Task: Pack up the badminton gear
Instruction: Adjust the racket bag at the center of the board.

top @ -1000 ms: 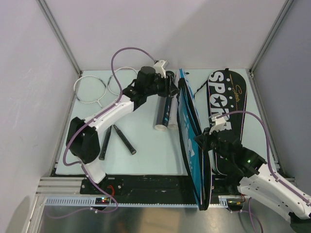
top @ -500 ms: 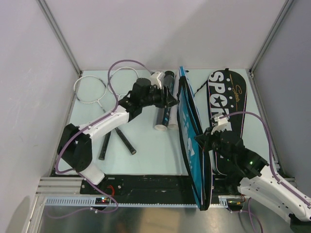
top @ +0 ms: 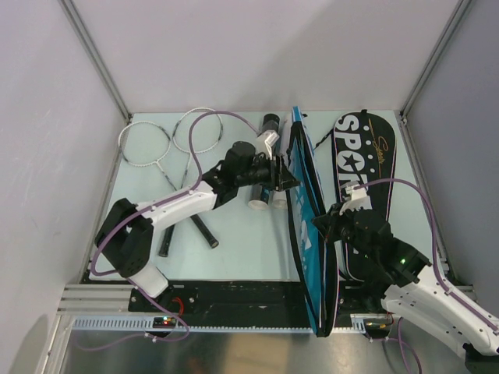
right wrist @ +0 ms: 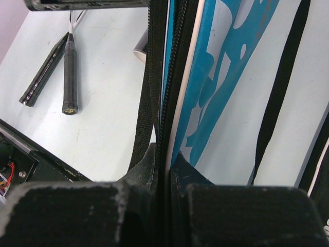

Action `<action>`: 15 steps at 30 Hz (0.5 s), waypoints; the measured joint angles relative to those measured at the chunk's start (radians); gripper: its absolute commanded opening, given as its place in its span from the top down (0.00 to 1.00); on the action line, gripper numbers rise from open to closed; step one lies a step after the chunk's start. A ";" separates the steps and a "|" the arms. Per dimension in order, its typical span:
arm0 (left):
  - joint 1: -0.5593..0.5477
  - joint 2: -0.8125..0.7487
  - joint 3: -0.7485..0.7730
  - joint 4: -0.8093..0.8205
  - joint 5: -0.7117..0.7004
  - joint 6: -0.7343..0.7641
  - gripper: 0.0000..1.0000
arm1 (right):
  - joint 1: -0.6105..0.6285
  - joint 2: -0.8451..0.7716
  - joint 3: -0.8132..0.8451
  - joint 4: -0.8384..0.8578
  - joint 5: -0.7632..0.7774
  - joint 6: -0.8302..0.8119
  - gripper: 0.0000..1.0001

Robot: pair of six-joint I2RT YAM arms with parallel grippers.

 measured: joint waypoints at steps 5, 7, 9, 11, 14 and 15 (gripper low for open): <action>0.001 -0.003 -0.046 0.007 -0.049 0.000 0.45 | 0.000 -0.005 0.000 0.000 0.000 0.001 1.00; 0.001 -0.013 -0.066 0.004 -0.066 0.000 0.44 | 0.000 -0.008 0.000 0.000 0.000 0.001 1.00; 0.001 -0.034 -0.089 -0.001 -0.083 0.001 0.43 | 0.000 -0.011 0.000 0.000 0.000 0.001 1.00; 0.001 -0.050 -0.099 -0.005 -0.097 0.001 0.42 | 0.000 -0.012 0.000 0.000 0.000 0.005 1.00; 0.001 -0.063 -0.100 0.000 -0.100 0.001 0.42 | 0.000 -0.011 0.000 0.000 0.000 0.008 1.00; 0.001 -0.063 -0.100 0.003 -0.100 0.000 0.42 | 0.000 -0.011 0.000 0.000 0.000 0.011 1.00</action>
